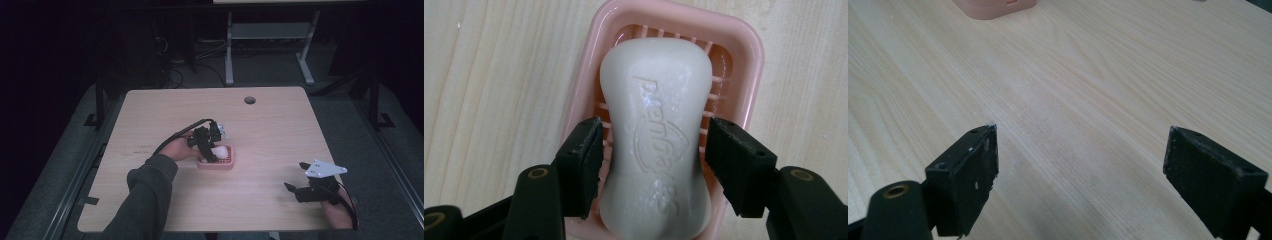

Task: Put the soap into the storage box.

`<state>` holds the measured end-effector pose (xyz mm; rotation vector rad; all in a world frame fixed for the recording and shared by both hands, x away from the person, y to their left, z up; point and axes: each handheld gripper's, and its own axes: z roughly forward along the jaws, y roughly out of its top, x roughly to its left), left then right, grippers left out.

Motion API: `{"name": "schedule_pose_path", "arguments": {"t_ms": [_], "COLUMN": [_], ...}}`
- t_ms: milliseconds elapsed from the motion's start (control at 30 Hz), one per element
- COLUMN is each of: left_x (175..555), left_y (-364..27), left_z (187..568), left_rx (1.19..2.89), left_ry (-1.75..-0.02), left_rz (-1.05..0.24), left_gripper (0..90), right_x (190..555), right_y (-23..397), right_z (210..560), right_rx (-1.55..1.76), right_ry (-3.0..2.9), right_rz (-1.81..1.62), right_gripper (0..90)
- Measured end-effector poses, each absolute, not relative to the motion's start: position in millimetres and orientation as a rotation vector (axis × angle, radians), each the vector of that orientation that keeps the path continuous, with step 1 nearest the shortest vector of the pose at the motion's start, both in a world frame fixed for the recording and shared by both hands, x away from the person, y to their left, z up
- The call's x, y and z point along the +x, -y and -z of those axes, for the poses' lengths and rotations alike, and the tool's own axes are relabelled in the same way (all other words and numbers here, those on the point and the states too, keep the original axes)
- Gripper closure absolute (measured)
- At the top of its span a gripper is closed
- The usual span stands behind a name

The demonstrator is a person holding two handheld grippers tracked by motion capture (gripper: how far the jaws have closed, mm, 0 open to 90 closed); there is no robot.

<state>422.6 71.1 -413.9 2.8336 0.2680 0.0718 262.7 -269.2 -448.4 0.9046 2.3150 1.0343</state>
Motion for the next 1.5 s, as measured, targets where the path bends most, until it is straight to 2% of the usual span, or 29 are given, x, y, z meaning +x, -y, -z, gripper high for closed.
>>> {"name": "schedule_pose_path", "arguments": {"t_ms": [1500], "left_x": [396.6], "left_y": [-118.3], "left_z": [390.2], "left_rx": [2.748], "left_ry": [-0.372], "left_rz": [-0.102], "left_gripper": [33.5], "right_x": [263.5], "right_y": [265.2], "right_z": [448.8], "right_rx": [0.901], "right_ry": [-2.311], "right_rz": [-1.001], "right_gripper": [13.7]}}
